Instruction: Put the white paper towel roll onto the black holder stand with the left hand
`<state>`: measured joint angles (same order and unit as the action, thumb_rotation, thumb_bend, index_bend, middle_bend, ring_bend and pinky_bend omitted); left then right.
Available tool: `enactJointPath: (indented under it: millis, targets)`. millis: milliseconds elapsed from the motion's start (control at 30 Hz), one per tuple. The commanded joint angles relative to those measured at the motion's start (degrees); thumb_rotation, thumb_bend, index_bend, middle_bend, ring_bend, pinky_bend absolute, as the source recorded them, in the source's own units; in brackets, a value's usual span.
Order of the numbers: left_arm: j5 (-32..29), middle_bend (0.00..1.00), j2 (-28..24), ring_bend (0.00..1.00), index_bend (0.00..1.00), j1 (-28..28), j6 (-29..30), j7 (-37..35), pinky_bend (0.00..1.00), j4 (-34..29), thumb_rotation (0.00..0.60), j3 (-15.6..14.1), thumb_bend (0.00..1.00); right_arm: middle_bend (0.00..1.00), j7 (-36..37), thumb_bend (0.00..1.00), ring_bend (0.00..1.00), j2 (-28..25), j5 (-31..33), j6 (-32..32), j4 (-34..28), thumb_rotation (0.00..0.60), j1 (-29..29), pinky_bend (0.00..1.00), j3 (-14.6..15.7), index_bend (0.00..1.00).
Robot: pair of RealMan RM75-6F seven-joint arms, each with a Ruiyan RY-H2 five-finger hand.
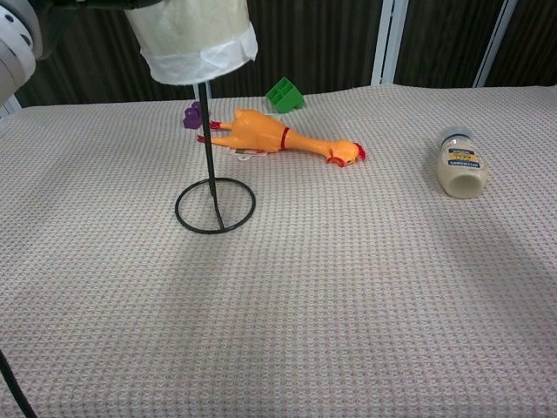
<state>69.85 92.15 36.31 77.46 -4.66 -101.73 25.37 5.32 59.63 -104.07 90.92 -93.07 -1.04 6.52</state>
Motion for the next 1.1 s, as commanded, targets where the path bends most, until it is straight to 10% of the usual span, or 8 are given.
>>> enactJointPath:
  millis: [33,500,700,867,1100]
  targets:
    - [-1.2,0.01,-1.1,0.0,0.0,0.1,-1.1,1.9,0.09,-0.4,0.6,-0.4,0.41,0.0,0.0,0.06,0.0,0.0,-0.1,0.1,0.0,0.6,0.1,0.0,0.1,0.0]
    - [-0.3,0.0,-2.5,0.0,0.0,0.0,-1.4,1.3,0.04,-1.3,0.6,-1.0,0.39,0.0,0.1,0.05,0.0,-0.1,-0.3,0.6,0.1,0.6,0.3,0.0,0.0,0.0]
    - [14.7,0.0,-13.6,0.0,0.0,-8.6,2.2,-2.6,0.03,-4.4,0.6,-13.9,0.4,0.0,-0.8,0.05,0.0,0.2,0.2,0.2,0.3,0.6,0.4,0.0,-0.2,0.0]
    - [26.3,0.0,-21.2,0.0,0.0,-19.0,10.4,-9.0,0.03,7.7,0.6,-27.6,0.41,0.0,-3.7,0.06,0.0,1.2,0.6,-1.0,0.0,0.6,0.3,0.0,-0.2,0.0]
    - [26.5,0.0,-17.3,0.0,0.0,-29.9,18.2,-8.8,0.02,27.4,0.6,-33.6,0.41,0.0,-8.4,0.06,0.0,3.6,0.8,-1.1,-0.2,0.6,0.8,0.0,-0.8,0.0]
